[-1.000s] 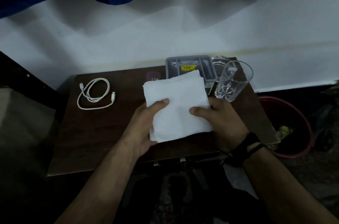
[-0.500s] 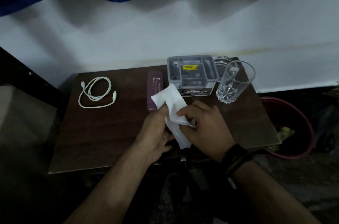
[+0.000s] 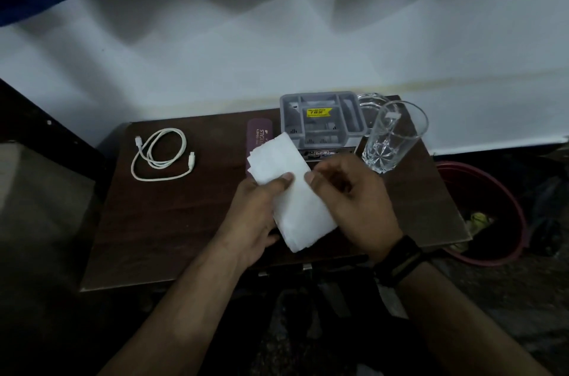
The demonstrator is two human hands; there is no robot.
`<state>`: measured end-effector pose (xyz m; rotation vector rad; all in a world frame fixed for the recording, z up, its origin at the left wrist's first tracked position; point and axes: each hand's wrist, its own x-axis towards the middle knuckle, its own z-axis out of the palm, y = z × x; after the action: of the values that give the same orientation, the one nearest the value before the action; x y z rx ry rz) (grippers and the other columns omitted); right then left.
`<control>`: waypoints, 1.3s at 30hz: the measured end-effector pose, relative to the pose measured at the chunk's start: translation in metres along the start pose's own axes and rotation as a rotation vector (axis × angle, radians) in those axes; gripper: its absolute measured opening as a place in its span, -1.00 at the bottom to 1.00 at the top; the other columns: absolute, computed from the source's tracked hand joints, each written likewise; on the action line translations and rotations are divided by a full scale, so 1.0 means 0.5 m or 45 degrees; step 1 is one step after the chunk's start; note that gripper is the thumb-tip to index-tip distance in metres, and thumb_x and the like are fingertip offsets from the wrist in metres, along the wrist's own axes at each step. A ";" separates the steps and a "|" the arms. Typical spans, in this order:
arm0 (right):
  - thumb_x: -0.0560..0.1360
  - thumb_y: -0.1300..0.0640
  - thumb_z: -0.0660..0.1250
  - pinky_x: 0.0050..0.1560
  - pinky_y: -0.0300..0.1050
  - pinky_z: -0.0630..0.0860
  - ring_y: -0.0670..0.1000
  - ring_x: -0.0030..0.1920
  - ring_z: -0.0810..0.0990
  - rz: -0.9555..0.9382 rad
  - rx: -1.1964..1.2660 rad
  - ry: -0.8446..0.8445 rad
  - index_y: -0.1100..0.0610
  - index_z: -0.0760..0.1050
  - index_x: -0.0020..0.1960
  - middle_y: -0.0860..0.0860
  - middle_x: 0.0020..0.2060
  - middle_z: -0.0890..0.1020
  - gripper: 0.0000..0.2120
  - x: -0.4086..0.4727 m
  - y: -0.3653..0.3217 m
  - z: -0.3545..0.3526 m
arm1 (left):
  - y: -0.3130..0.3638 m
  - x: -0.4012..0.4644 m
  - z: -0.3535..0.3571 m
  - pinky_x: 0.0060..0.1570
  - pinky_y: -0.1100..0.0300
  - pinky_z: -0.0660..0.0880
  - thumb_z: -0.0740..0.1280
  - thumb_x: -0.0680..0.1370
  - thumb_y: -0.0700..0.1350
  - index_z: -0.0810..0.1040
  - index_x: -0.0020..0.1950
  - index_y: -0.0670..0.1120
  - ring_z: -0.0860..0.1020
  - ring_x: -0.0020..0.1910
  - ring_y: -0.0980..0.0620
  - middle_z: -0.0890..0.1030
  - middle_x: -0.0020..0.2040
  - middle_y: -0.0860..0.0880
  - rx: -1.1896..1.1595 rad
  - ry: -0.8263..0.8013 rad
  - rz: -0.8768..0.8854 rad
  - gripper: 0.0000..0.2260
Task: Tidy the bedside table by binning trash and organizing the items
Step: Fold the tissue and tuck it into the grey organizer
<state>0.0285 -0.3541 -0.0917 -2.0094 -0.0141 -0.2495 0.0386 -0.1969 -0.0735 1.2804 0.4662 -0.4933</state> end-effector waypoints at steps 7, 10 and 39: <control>0.51 0.28 0.45 0.07 0.15 0.64 0.21 0.00 0.72 0.686 0.655 -0.237 0.25 0.67 0.04 0.21 -0.03 0.75 -0.89 0.015 0.019 -0.008 | -0.009 0.006 -0.003 0.06 -0.15 0.59 0.43 0.55 -0.05 0.65 0.13 0.06 0.69 0.09 -0.10 0.74 0.06 -0.02 0.164 -0.154 0.062 -0.83; 0.52 0.29 0.44 0.12 0.30 0.63 0.30 0.07 0.70 0.786 0.777 -0.199 0.32 0.63 0.08 0.25 0.00 0.73 -0.84 0.016 0.020 -0.008 | -0.010 0.002 -0.005 0.22 -0.31 0.45 0.48 0.50 0.03 0.63 0.16 0.15 0.65 0.17 -0.07 0.72 0.11 0.09 0.277 -0.188 0.033 -0.76; 0.57 0.48 0.12 -0.38 -0.06 0.60 0.16 -0.21 0.73 0.750 1.069 -0.349 0.26 0.46 -0.25 0.19 -0.21 0.70 -0.71 0.009 -0.003 -0.013 | 0.031 -0.013 -0.008 -0.06 0.01 0.34 0.23 0.57 -0.03 0.65 0.08 0.23 0.67 -0.02 -0.06 0.69 0.11 0.16 0.307 -0.079 0.054 -0.76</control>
<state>0.0318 -0.3599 -0.0869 -1.1252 0.2559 0.3643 0.0422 -0.1893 -0.0586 1.4985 0.3337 -0.5642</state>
